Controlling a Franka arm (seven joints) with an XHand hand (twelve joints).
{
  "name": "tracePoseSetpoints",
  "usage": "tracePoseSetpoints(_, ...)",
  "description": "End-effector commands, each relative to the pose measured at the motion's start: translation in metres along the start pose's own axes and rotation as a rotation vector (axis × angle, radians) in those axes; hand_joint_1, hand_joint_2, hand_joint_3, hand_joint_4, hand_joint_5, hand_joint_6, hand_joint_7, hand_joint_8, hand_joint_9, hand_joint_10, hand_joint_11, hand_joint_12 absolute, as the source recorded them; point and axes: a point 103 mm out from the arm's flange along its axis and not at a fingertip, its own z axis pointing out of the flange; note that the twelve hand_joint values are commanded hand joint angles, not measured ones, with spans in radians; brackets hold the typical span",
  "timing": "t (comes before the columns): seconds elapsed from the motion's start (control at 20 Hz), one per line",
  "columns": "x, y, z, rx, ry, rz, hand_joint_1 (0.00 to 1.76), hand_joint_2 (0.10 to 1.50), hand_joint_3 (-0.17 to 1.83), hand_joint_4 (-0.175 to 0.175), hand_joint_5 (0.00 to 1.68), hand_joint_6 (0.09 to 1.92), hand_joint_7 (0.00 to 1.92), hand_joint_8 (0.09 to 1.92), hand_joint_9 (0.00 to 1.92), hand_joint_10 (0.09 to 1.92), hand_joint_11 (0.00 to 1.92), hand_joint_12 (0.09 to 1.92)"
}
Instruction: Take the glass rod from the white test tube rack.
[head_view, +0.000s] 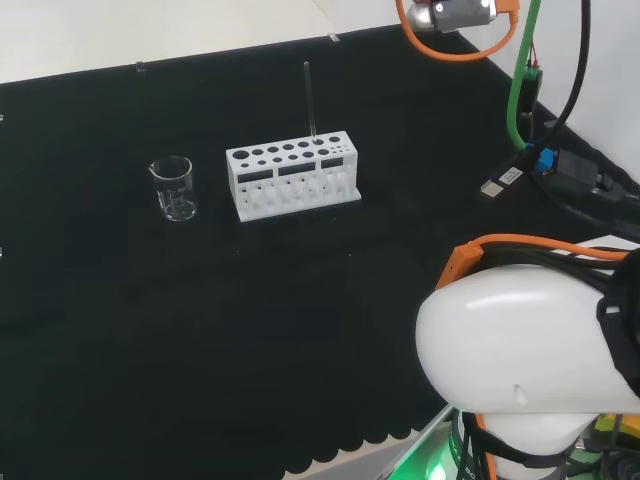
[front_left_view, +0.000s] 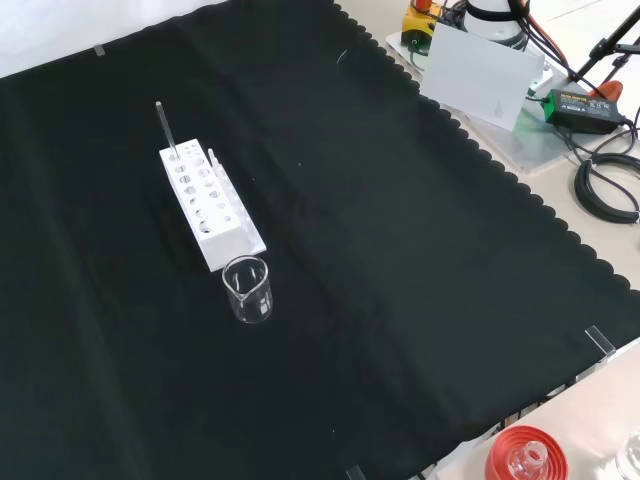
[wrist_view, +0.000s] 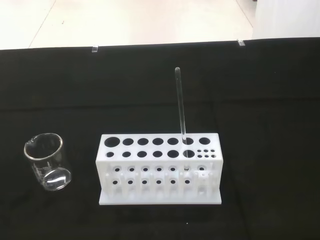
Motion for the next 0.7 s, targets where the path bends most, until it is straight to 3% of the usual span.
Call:
tracePoseSetpoints(0.05, -0.009, -0.095, -0.053, -0.092, -0.029, 0.1, 0.45, 0.73, 0.49, 0.05, 0.06, 0.09, 0.12, 0.15, 0.35, 0.09, 0.36, 0.1)
tracePoseSetpoints(0.15, -0.011, -0.104, -0.058, -0.096, -0.037, 0.11, 0.32, 0.84, 0.36, 0.073, 0.01, 0.09, 0.03, 0.09, 0.08, 0.09, 0.08, 0.09)
tracePoseSetpoints(0.4, -0.01, -0.105, -0.06, -0.116, -0.047, 0.095, 0.3, 0.92, 0.23, 0.075, 0.01, 0.09, 0.01, 0.09, 0.0, 0.19, 0.01, 0.09)
tracePoseSetpoints(0.55, -0.01, -0.103, -0.06, -0.113, -0.044, 0.093, 0.31, 0.94, 0.17, 0.071, 0.04, 0.09, 0.05, 0.09, 0.0, 0.32, 0.0, 0.38)
tracePoseSetpoints(0.7, -0.009, -0.103, -0.058, -0.104, -0.076, 0.11, 0.32, 0.95, 0.15, 0.07, 0.05, 0.09, 0.06, 0.09, 0.0, 0.37, 0.0, 0.51)
